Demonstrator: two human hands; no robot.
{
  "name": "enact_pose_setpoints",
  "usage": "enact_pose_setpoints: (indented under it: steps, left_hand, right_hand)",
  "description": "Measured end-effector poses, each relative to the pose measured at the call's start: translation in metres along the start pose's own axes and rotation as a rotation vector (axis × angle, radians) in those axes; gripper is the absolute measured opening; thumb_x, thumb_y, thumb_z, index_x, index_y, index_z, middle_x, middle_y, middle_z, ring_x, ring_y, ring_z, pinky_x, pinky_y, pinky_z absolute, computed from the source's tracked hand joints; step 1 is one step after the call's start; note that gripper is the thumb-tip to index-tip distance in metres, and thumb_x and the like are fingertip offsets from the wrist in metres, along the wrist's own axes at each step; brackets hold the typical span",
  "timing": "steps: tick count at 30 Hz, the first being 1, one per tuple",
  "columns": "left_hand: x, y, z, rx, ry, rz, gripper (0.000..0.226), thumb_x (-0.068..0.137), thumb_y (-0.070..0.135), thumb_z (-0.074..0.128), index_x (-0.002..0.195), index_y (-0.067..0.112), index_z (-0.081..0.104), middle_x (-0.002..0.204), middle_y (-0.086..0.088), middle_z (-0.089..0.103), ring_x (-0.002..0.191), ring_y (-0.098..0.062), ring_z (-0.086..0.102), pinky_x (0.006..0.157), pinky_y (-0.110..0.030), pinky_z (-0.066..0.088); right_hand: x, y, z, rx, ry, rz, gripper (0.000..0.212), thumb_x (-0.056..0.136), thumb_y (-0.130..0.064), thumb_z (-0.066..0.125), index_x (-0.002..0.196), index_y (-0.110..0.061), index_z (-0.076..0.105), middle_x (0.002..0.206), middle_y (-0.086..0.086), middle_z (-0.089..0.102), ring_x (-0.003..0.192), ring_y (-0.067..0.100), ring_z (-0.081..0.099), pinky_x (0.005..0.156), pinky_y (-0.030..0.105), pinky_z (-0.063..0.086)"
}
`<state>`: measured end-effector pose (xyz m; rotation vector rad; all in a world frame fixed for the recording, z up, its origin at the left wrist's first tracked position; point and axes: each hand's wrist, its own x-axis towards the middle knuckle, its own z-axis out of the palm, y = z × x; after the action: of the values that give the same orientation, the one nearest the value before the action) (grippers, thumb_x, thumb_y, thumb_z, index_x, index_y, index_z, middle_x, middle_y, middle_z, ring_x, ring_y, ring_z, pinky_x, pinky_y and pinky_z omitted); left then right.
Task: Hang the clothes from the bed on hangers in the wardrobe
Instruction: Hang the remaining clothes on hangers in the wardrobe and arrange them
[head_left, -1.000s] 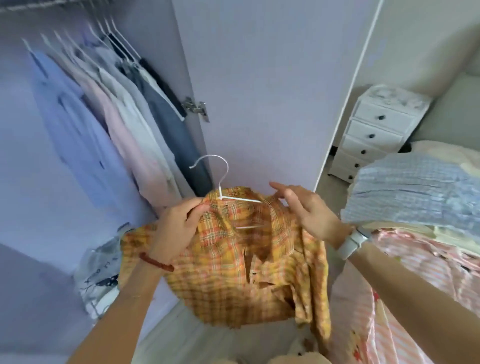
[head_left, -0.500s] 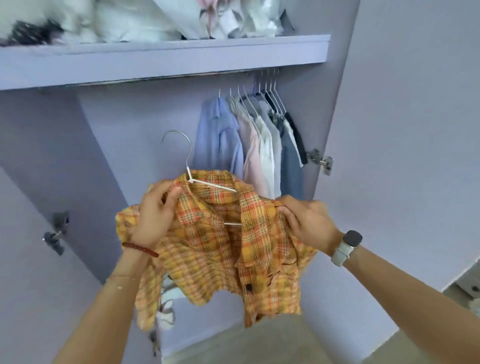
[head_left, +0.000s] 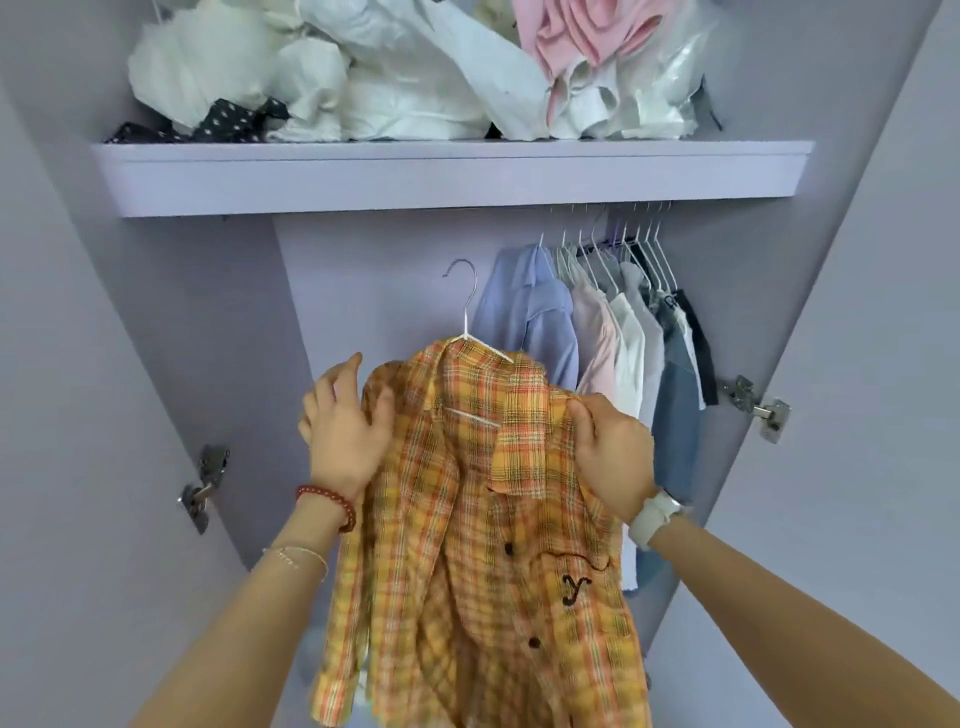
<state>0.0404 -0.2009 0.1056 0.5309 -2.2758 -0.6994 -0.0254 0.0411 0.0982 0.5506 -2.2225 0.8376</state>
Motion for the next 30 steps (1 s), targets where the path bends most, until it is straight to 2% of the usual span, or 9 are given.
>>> enact_pose_setpoints:
  steps: [4, 7, 10, 16, 19, 22, 23, 26, 30]
  left_hand:
    - [0.034, 0.029, 0.004, 0.066, 0.173, 0.238, 0.058, 0.086, 0.042, 0.034, 0.135, 0.013, 0.042, 0.141, -0.018, 0.037, 0.132, -0.038, 0.028, 0.103, -0.057, 0.023]
    - [0.071, 0.058, 0.007, 0.132, 0.304, 0.412, 0.051, 0.087, 0.032, 0.041, 0.134, 0.013, 0.043, 0.144, -0.020, 0.034, 0.134, -0.039, 0.024, 0.105, -0.058, 0.021]
    - [0.106, 0.083, 0.017, 0.258, 0.409, 0.520, 0.056, 0.086, 0.025, 0.047, 0.140, 0.017, 0.036, 0.149, -0.019, 0.027, 0.138, -0.036, 0.015, 0.108, -0.056, 0.014]
    - [0.153, 0.086, 0.054, 0.439, 0.506, 0.543, 0.070, 0.084, 0.028, 0.052, 0.146, 0.020, 0.021, 0.152, -0.018, 0.014, 0.139, -0.040, 0.006, 0.110, -0.060, 0.002]
    - [0.160, 0.080, 0.062, 0.458, 0.570, 0.562, 0.069, 0.086, 0.030, 0.051, 0.147, 0.022, 0.020, 0.152, -0.016, 0.015, 0.139, -0.039, 0.007, 0.111, -0.057, 0.000]
    - [0.164, 0.078, 0.063, 0.458, 0.595, 0.575, 0.068, 0.086, 0.031, 0.049, 0.147, 0.023, 0.019, 0.151, -0.014, 0.016, 0.139, -0.038, 0.009, 0.111, -0.056, 0.000]
    - [0.165, 0.078, 0.063, 0.458, 0.595, 0.577, 0.069, 0.086, 0.030, 0.049, 0.147, 0.024, 0.019, 0.151, -0.014, 0.015, 0.139, -0.038, 0.009, 0.111, -0.056, 0.000]
    - [0.165, 0.077, 0.061, 0.454, 0.583, 0.585, 0.070, 0.085, 0.029, 0.050, 0.147, 0.024, 0.019, 0.152, -0.013, 0.017, 0.139, -0.038, 0.009, 0.111, -0.056, 0.001]
    - [0.161, 0.078, 0.056, 0.407, 0.527, 0.589, 0.072, 0.082, 0.025, 0.053, 0.147, 0.023, 0.021, 0.152, -0.012, 0.016, 0.139, -0.037, 0.007, 0.110, -0.056, 0.000]
  right_hand:
    - [0.036, -0.003, 0.040, 0.090, -0.021, 0.205, 0.031, 0.096, -0.018, 0.043, 0.087, 0.005, 0.062, 0.069, 0.024, 0.063, 0.062, 0.041, 0.057, 0.052, 0.031, 0.030]
    - [0.071, 0.003, 0.066, 0.107, 0.039, 0.248, 0.032, 0.097, -0.017, 0.041, 0.087, 0.006, 0.061, 0.067, 0.026, 0.062, 0.061, 0.042, 0.057, 0.050, 0.030, 0.027]
    - [0.108, 0.014, 0.093, 0.117, 0.093, 0.282, 0.036, 0.098, -0.021, 0.038, 0.084, 0.005, 0.059, 0.066, 0.025, 0.061, 0.059, 0.040, 0.058, 0.047, 0.028, 0.026]
    - [0.149, 0.035, 0.141, 0.128, 0.079, 0.392, 0.034, 0.099, -0.021, 0.036, 0.091, 0.006, 0.055, 0.062, 0.017, 0.056, 0.061, 0.036, 0.057, 0.047, 0.028, 0.024]
    - [0.154, 0.044, 0.157, 0.084, 0.075, 0.436, 0.033, 0.098, -0.021, 0.037, 0.093, 0.007, 0.054, 0.052, 0.006, 0.041, 0.055, 0.035, 0.054, 0.043, 0.027, 0.019]
    - [0.157, 0.048, 0.166, 0.060, 0.073, 0.453, 0.030, 0.098, -0.020, 0.039, 0.094, 0.006, 0.054, 0.049, 0.007, 0.042, 0.047, 0.030, 0.044, 0.042, 0.027, 0.019]
    - [0.157, 0.049, 0.167, 0.050, 0.049, 0.451, 0.030, 0.098, -0.021, 0.038, 0.095, 0.005, 0.054, 0.051, 0.008, 0.045, 0.048, 0.028, 0.042, 0.043, 0.027, 0.021]
    - [0.156, 0.050, 0.164, 0.012, -0.047, 0.438, 0.030, 0.098, -0.025, 0.036, 0.099, 0.000, 0.053, 0.073, 0.020, 0.060, 0.062, 0.036, 0.053, 0.050, 0.031, 0.029]
    - [0.146, 0.048, 0.146, 0.074, -0.150, 0.422, 0.024, 0.098, -0.024, 0.036, 0.099, -0.007, 0.052, 0.074, 0.012, 0.056, 0.066, 0.031, 0.050, 0.051, 0.030, 0.031]
